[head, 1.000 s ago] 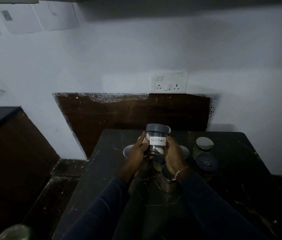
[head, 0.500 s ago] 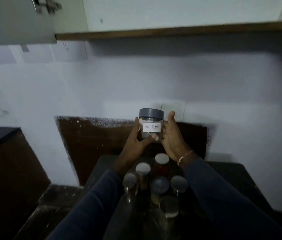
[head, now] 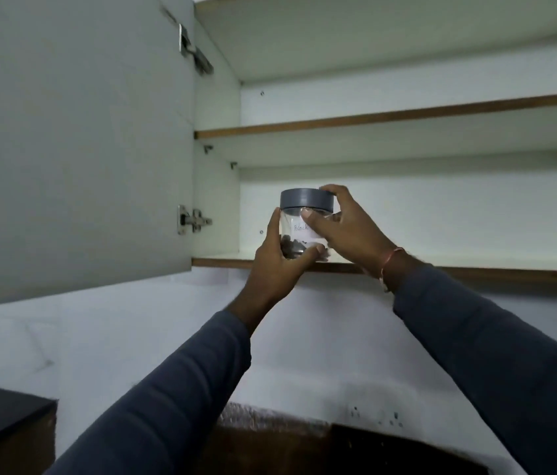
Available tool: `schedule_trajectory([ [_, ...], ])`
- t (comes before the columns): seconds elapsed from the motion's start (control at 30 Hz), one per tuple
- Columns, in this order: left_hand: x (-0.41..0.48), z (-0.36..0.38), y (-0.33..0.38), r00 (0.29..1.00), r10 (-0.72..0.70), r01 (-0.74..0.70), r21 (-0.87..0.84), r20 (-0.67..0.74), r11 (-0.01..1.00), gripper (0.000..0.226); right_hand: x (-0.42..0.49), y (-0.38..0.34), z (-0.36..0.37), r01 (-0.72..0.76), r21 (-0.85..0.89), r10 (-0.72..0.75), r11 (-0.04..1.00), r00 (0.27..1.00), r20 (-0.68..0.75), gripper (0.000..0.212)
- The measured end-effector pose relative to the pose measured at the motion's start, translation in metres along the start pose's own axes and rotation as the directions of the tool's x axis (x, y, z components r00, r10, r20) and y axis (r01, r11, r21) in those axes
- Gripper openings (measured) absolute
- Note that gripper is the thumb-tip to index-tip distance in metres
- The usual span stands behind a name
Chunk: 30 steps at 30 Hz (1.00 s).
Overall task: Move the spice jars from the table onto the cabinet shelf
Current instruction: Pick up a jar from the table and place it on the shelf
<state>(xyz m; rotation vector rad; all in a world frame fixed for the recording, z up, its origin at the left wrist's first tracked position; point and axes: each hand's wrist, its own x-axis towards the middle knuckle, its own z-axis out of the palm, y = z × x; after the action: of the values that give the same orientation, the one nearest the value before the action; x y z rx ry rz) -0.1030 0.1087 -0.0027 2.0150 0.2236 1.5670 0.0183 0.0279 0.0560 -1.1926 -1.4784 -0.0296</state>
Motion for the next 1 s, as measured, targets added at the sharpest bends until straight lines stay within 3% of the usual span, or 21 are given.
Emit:
schedule_trajectory([
  [0.2,0.046,-0.034,-0.029,0.998,0.049,-0.054,0.112,0.048,0.992,0.078,0.063,0.017,0.030,-0.047,-0.037,0.049,0.998,0.998,0.034,0.038],
  [0.33,0.062,-0.048,-0.064,0.997,-0.021,0.011,0.142,0.070,0.990,0.071,0.085,0.034,0.060,0.018,-0.100,-0.013,0.995,0.999,0.046,0.032],
  [0.47,0.076,-0.071,-0.100,0.982,-0.145,0.087,0.386,0.123,0.918,0.069,0.114,0.057,0.090,-0.019,-0.203,0.040,0.979,0.994,0.101,0.021],
  [0.53,0.082,-0.084,-0.120,0.969,-0.193,0.080,0.543,0.155,0.836,0.053,0.127,0.070,0.100,-0.025,-0.279,0.058,0.960,0.992,0.111,0.022],
  [0.63,0.097,-0.098,-0.144,0.990,-0.099,0.002,0.703,0.097,0.711,0.036,0.157,0.087,0.112,-0.026,-0.368,0.091,0.929,0.983,0.159,0.023],
  [0.77,0.114,-0.093,-0.157,0.998,0.000,-0.050,0.808,0.061,0.587,0.033,0.199,0.103,0.130,-0.010,-0.526,0.144,0.850,0.966,0.214,0.031],
  [1.0,0.117,-0.094,-0.172,0.998,0.021,-0.064,0.800,0.065,0.597,0.046,0.253,0.116,0.173,0.056,-0.700,0.265,0.712,0.902,0.342,0.039],
])
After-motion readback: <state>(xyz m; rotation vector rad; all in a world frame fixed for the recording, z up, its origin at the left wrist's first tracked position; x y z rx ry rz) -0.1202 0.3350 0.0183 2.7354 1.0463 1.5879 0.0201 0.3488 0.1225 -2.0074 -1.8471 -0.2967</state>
